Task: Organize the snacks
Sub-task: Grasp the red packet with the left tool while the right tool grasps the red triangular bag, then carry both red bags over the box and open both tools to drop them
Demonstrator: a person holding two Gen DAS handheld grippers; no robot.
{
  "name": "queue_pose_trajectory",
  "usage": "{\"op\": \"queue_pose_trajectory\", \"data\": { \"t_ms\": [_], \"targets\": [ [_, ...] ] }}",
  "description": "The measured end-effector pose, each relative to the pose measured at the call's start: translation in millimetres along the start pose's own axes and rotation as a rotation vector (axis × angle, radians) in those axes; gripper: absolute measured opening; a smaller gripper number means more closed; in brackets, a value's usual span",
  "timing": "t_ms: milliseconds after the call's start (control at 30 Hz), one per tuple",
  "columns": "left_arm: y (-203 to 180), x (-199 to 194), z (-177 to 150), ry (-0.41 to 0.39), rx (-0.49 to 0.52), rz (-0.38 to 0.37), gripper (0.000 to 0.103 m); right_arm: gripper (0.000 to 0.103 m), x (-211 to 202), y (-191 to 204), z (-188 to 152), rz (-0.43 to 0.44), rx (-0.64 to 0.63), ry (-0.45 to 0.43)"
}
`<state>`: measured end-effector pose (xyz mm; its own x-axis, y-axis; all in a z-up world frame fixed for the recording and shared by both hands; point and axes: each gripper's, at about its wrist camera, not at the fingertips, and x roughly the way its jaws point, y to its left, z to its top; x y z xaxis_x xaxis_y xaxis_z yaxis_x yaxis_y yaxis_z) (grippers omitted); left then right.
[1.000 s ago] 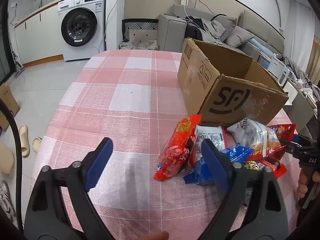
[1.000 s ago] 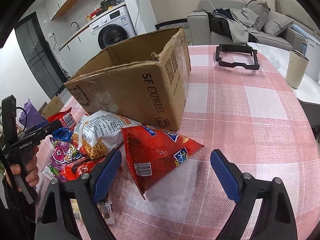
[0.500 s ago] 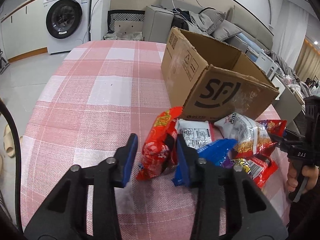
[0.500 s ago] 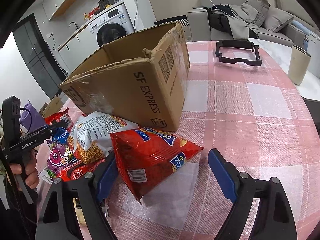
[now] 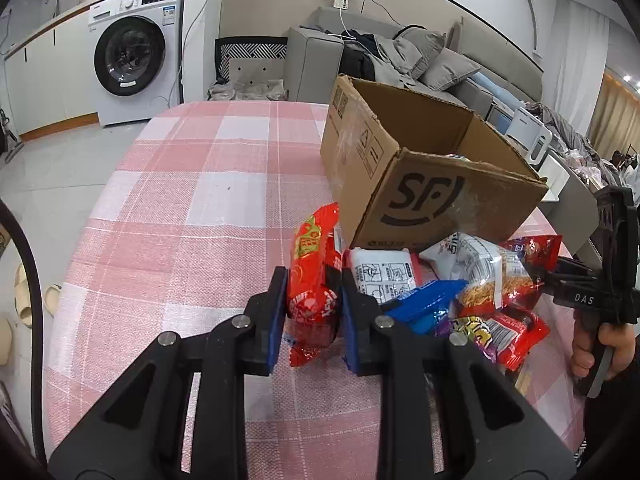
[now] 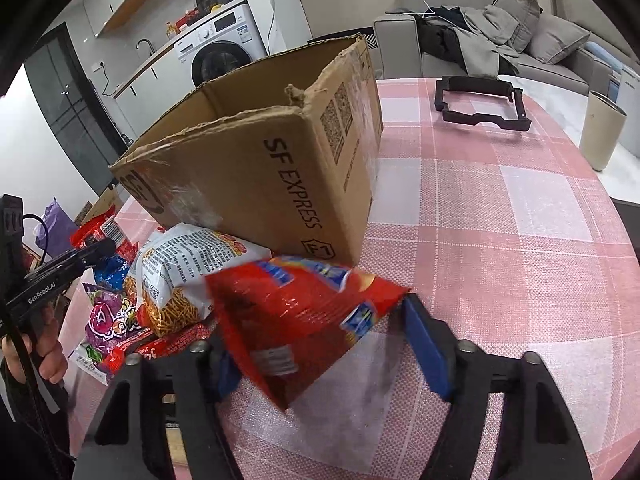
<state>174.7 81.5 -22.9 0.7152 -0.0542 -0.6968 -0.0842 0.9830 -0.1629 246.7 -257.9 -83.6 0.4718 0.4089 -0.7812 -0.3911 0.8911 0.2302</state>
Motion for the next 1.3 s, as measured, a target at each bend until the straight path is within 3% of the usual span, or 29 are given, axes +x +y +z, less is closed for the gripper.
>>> {"op": "queue_pose_trajectory", "data": {
  "t_ms": [100,233,767,1300],
  "targets": [
    [0.1,-6.4,0.6,-0.015,-0.003,0.0,0.022,0.047,-2.7,-2.2,-2.9,0.03,0.017,-0.003],
    [-1.5,-17.0,0.0,-0.036,-0.003,0.002,0.022,0.038,-6.4,-0.3,-7.5,0.026,0.006,-0.015],
    [-25.3,-70.4,0.0,-0.126,0.03,-0.018,0.022,0.036,-60.3,11.0,-19.4,0.04,-0.025,-0.126],
    [-71.2,-104.1,25.1,-0.172,0.083,-0.065,0.022,0.036,-105.0,34.2,-2.4,0.073,-0.058,-0.191]
  ]
}}
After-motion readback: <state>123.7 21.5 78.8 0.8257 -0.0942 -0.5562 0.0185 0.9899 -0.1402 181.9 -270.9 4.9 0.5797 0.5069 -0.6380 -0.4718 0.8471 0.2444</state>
